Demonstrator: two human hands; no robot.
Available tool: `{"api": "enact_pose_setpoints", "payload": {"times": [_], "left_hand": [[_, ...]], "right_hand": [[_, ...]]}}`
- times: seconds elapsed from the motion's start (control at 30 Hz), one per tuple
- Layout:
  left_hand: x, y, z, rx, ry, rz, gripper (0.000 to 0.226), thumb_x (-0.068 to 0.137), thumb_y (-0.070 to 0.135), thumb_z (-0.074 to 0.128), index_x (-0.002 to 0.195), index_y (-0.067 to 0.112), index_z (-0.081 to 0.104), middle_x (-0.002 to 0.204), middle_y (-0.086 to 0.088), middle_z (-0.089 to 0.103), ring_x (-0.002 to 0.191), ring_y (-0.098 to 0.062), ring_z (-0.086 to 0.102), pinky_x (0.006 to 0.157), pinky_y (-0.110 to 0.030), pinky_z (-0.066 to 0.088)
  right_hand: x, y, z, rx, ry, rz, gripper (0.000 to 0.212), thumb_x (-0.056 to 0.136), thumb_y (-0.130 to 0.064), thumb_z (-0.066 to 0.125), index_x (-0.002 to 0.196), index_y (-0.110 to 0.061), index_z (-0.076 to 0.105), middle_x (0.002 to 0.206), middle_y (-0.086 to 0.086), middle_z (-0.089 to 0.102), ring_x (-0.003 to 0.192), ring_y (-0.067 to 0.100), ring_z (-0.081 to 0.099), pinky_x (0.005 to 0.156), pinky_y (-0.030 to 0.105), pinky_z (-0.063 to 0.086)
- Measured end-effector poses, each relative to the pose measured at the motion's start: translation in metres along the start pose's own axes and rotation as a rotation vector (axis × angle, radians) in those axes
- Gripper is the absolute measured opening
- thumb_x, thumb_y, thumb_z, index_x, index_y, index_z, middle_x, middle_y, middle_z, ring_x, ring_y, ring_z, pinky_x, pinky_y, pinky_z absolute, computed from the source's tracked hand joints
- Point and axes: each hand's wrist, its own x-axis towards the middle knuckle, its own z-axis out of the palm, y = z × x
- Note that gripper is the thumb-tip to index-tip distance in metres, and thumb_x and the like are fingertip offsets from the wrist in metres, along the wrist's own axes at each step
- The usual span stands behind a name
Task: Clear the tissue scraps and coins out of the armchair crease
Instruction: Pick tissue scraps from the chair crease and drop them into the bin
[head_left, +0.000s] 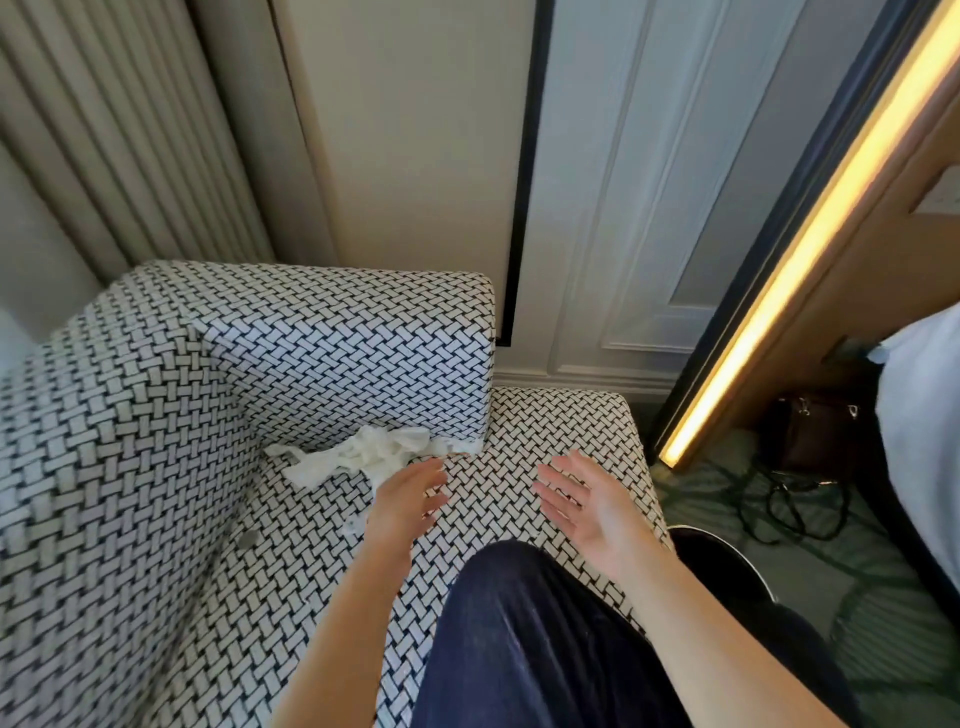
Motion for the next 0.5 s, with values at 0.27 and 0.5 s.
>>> {"api": "enact_pose_setpoints", "payload": {"times": [0.27,0.5], "left_hand": [[0.03,-0.028,-0.096,-0.014,0.207,-0.112,0.032,0.095,0.028,0.053,0.123,0.014,0.058,0.113,0.0,0.063,0.103,-0.02,0.059,0.096,-0.038,0.042],[0.062,-0.085,-0.155,0.866,0.229,-0.102,0.068,0.095,0.045,0.045,0.151,0.028,0.011,0.158,-0.003,0.0,0.145,-0.029,-0.004,0.118,-0.049,0.006]], "right_hand": [[0.025,0.048,0.076,-0.231,-0.086,0.034,0.022,0.096,-0.026,0.05,0.109,-0.012,0.06,0.111,0.007,0.066,0.103,0.021,0.063,0.097,0.036,0.046],[0.053,0.075,0.125,-0.369,-0.215,0.1,0.023,0.094,-0.025,0.054,0.111,-0.011,0.06,0.107,0.007,0.067,0.098,0.022,0.065,0.092,0.037,0.049]]}}
